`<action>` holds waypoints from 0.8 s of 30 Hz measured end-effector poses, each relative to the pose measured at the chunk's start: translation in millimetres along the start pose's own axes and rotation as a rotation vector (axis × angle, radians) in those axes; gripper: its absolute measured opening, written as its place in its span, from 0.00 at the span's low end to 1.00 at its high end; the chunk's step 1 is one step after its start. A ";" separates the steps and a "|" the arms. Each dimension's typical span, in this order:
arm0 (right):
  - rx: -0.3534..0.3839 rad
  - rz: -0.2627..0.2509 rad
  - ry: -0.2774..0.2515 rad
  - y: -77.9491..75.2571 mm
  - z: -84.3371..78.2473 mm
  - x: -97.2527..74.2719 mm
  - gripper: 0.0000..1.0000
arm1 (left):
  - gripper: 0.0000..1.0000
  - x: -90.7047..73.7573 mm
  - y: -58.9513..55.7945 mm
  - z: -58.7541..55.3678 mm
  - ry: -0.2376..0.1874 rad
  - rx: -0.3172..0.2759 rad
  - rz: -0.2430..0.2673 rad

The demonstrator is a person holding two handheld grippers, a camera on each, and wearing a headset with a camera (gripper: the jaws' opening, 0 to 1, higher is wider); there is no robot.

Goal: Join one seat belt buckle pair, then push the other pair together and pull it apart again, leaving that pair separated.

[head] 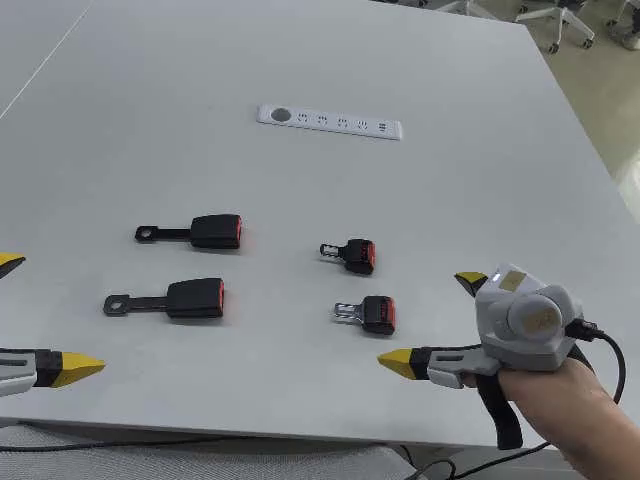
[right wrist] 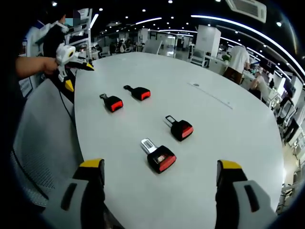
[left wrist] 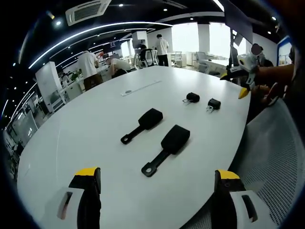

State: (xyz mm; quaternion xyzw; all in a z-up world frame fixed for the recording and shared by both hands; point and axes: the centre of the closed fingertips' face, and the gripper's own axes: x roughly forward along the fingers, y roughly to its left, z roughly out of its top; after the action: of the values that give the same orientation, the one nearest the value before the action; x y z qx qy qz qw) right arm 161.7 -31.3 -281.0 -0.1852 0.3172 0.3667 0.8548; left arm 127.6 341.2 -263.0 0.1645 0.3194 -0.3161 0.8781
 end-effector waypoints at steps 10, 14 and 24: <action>-0.016 -0.002 -0.004 -1.0 6.0 0.8 0.99 | 1.00 -2.2 -0.1 -4.8 0.006 -0.002 0.001; -0.009 0.002 -0.001 0.8 6.5 1.2 0.99 | 1.00 -1.4 3.5 -1.0 0.003 -0.004 0.007; -0.008 0.004 -0.002 2.4 12.0 1.5 1.00 | 1.00 4.8 6.9 2.0 -0.004 -0.009 0.008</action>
State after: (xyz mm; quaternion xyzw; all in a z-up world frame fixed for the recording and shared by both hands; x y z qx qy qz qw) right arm 165.6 -22.4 -273.4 -0.1874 0.3155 0.3699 0.8535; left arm 136.0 343.2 -264.1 0.1611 0.3185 -0.3115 0.8806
